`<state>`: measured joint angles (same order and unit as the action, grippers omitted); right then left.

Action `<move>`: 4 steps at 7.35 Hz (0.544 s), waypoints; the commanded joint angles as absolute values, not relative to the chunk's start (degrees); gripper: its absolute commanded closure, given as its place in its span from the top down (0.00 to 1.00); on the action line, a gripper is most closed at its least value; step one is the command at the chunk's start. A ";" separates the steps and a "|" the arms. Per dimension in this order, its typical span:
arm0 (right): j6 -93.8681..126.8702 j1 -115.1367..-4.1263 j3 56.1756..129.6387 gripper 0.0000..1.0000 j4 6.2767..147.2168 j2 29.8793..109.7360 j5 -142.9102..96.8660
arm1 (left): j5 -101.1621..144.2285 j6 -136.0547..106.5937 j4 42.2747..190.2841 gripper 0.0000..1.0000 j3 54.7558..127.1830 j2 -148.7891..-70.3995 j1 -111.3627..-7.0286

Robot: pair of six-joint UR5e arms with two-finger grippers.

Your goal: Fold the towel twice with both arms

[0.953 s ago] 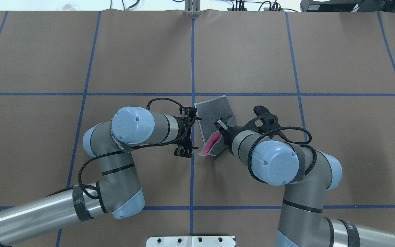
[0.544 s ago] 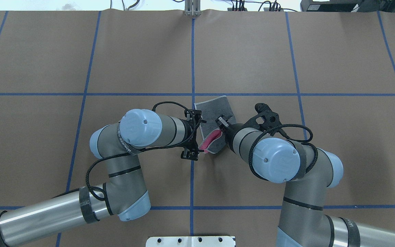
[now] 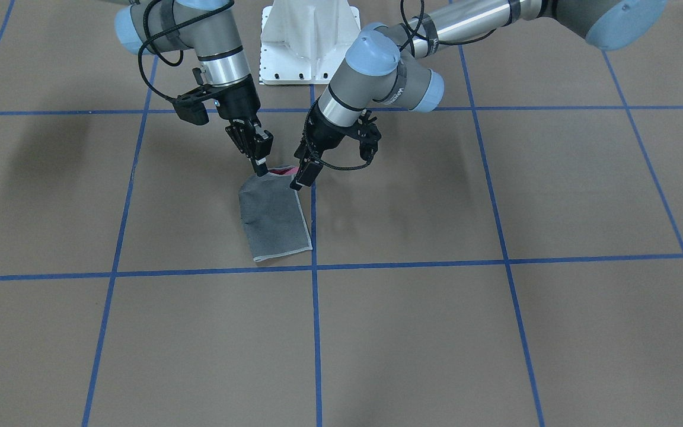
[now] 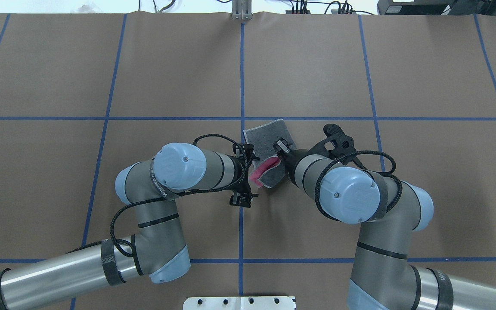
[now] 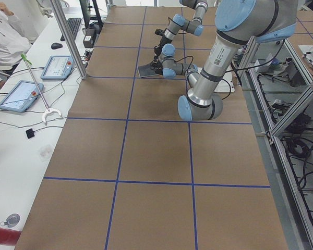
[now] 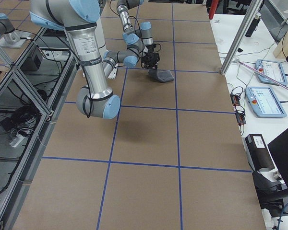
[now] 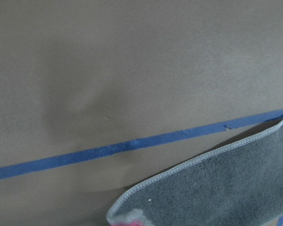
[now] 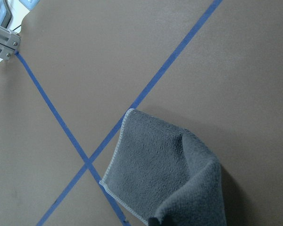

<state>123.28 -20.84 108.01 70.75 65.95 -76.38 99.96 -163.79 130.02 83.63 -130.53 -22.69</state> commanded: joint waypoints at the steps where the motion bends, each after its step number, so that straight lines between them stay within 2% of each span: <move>1: 123.31 -20.92 108.02 0.00 70.75 65.92 -76.38 | 99.93 -164.44 130.17 0.88 83.67 -130.17 -22.67; 2: 123.31 -20.92 108.02 0.00 70.75 65.92 -76.38 | 99.84 -164.44 130.17 0.68 83.76 -130.17 -22.85; 3: 123.31 -20.92 108.10 0.00 70.75 65.92 -76.38 | 99.84 -164.44 130.17 0.56 83.76 -130.17 -22.76; 4: 123.31 -20.92 108.11 0.00 70.75 65.92 -76.38 | 99.84 -164.44 130.17 0.56 83.76 -130.17 -22.59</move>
<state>123.31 -20.91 108.07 70.75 65.92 -76.38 99.86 -164.43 130.16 83.74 -130.18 -22.72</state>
